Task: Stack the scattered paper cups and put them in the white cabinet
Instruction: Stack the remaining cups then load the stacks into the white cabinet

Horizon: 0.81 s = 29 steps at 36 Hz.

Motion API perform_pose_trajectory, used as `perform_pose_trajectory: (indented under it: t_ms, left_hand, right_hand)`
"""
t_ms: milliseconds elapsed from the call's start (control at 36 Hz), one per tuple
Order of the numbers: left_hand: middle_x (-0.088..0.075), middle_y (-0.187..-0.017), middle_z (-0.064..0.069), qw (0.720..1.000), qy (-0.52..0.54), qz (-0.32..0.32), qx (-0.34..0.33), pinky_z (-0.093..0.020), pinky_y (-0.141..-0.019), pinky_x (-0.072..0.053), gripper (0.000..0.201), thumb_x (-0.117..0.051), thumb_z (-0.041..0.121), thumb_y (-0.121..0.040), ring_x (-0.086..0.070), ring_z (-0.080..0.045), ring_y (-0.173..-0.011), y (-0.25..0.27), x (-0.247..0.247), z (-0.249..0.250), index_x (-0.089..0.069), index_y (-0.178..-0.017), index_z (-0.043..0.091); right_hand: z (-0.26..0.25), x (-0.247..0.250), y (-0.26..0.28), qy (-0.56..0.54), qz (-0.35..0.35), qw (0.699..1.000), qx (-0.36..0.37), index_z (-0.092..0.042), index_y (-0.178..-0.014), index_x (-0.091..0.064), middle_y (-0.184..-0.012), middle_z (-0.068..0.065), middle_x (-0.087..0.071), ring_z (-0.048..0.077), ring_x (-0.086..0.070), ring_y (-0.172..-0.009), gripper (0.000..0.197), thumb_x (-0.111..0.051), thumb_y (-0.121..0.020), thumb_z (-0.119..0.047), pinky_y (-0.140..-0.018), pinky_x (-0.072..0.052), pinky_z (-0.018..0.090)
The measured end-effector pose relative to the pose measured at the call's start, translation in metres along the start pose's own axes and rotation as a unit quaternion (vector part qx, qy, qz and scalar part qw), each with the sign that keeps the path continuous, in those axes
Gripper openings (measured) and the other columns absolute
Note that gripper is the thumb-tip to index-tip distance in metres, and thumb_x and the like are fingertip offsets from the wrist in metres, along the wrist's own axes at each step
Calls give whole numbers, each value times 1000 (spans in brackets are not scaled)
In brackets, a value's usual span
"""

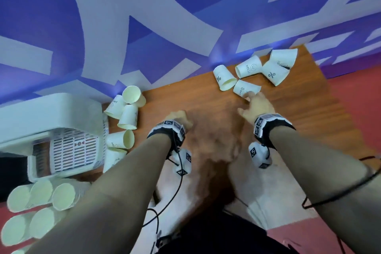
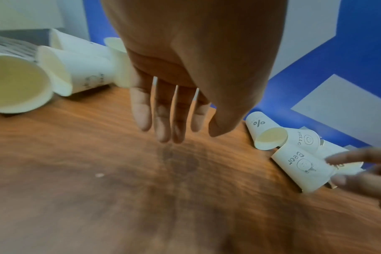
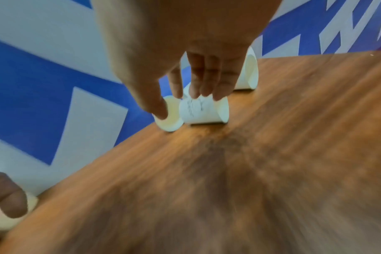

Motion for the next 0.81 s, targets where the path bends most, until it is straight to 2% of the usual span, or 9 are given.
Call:
perform_pose_trajectory:
  t_ms: [28, 83, 194, 278, 389, 472, 556, 694, 806]
  left_hand:
    - [-64, -101, -9, 1000, -7, 5, -6, -34, -69, -53, 45, -56, 54, -90, -63, -28, -84, -10, 5, 9, -54, -114, 15]
    - [-64, -109, -10, 1000, -17, 4, -18, -37, -76, -56, 44, -57, 43, -90, -65, -29, -88, -28, 12, 27, -46, -123, 17]
    - [-63, -113, -12, 997, -31, 14, -67, -41, -82, -54, 47, -54, 42, -92, -63, -33, -97, -62, 20, 64, -44, -129, 14]
    - [-62, -117, -12, 996, -29, 31, -72, -41, -82, -52, 51, -52, 45, -93, -62, -34, -102, -83, 21, 83, -44, -130, 11]
    - [-56, -132, -14, 998, -30, 29, -54, -45, -94, -48, 64, -48, 54, -92, -57, -36, -116, -113, 7, 99, -39, -139, 11]
    - [-59, -125, -14, 998, -8, 28, -55, -43, -89, -49, 56, -50, 52, -91, -60, -35, -109, -127, -2, 110, -45, -129, 11]
    - [-62, -118, -14, 998, 26, 40, -50, -40, -84, -49, 46, -50, 48, -92, -61, -36, -102, -136, -7, 116, -50, -119, 12]
    - [-65, -109, -15, 995, 42, 73, -53, -41, -83, -52, 32, -49, 37, -92, -62, -39, -98, -147, -8, 118, -58, -110, 12]
    - [-66, -107, -15, 995, 40, 84, -47, -40, -81, -52, 32, -47, 37, -91, -63, -39, -95, -152, -6, 117, -58, -108, 13]
  right_hand:
    - [1, 8, -12, -5, 26, 1000, 0, -19, -130, -50, -126, 11, -48, 34, -54, -113, 54, -68, -83, -36, -88, -48, 40]
    - [5, 19, -32, -30, 66, 997, -3, -17, -127, -51, -127, 12, -44, 34, -49, -116, 52, -69, -81, -33, -90, -46, 40]
    - [22, 18, -60, -87, 78, 993, -26, -16, -126, -53, -131, 11, -42, 33, -46, -120, 48, -65, -83, -33, -96, -44, 41]
    - [35, 13, -67, -91, 82, 992, -17, -11, -124, -54, -129, 15, -43, 37, -52, -109, 37, -53, -89, -21, -84, -43, 39]
    - [53, 4, -75, -45, 74, 996, -9, -11, -122, -53, -128, 17, -43, 40, -53, -100, 35, -48, -88, -9, -68, -37, 36]
    - [58, -2, -83, -15, 43, 999, -6, -14, -129, -50, -127, 18, -42, 42, -53, -101, 45, -50, -85, -6, -71, -43, 41]
    - [60, -8, -93, -7, 47, 999, 0, -14, -128, -52, -122, 19, -45, 44, -54, -98, 44, -50, -85, -5, -72, -45, 45]
    - [61, -22, -106, -4, 46, 999, 4, -10, -122, -57, -114, 21, -50, 43, -55, -95, 38, -55, -84, -9, -69, -44, 45]
    - [62, -31, -108, -17, 42, 999, 5, -11, -123, -59, -113, 20, -51, 41, -56, -94, 37, -60, -86, -17, -65, -36, 37]
Point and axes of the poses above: each hand's wrist, its own y-axis away from the middle knuckle, its own x-axis out of the back of the hand, z = x × y, the point moved 4 cm from there along -y, towards the middle knuckle
